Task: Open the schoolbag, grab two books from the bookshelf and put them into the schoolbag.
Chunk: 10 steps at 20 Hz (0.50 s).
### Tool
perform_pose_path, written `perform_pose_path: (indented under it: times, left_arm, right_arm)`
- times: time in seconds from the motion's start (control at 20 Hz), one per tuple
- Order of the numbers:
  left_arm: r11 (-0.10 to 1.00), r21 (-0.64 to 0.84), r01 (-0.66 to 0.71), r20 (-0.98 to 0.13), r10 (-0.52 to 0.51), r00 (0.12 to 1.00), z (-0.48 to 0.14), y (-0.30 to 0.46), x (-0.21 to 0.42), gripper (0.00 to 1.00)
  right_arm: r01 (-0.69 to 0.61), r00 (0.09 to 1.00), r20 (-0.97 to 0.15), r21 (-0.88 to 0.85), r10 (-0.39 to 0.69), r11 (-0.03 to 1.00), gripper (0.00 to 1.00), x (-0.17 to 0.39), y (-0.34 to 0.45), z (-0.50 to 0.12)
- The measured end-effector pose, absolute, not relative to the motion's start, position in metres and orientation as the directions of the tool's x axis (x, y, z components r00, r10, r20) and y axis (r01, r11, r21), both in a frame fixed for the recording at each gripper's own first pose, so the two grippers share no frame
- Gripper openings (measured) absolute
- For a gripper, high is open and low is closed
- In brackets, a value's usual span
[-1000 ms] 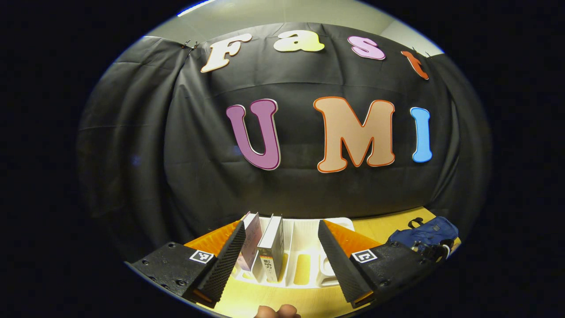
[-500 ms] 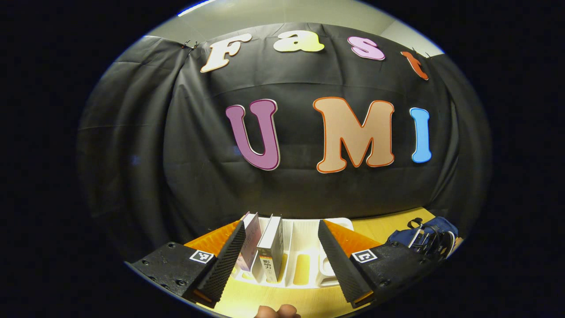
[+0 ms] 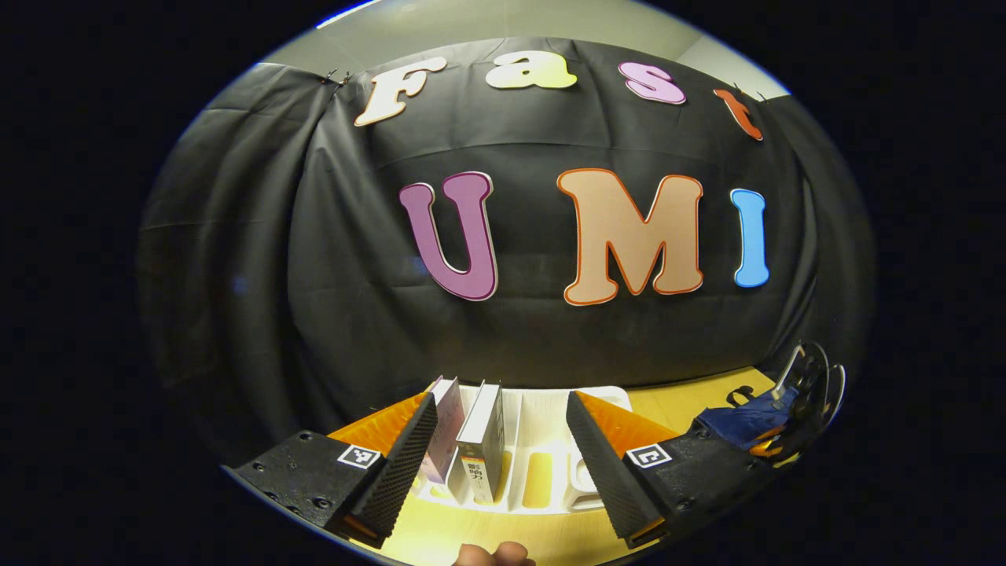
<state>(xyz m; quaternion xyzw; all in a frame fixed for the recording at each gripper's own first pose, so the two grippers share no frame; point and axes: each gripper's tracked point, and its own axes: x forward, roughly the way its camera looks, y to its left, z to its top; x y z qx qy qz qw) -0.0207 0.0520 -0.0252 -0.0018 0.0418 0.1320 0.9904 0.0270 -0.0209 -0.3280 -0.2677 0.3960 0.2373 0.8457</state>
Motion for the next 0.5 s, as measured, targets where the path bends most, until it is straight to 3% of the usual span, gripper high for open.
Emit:
perform_pose_path:
  times: [0.25,0.5]
  left_arm:
    - [0.97,0.003,-0.242,-0.091,0.241,0.966,-0.027,0.046,-0.011,0.97]
    - [0.974,0.01,-0.227,-0.094,0.227,0.969,-0.027,0.043,-0.002,0.97]
  right_arm:
    - [-0.486,0.603,-0.762,-0.115,0.237,0.866,0.1,0.042,-0.034,-0.291]
    - [-0.368,0.654,-0.712,-0.006,0.254,0.93,0.06,0.052,-0.056,-0.252]
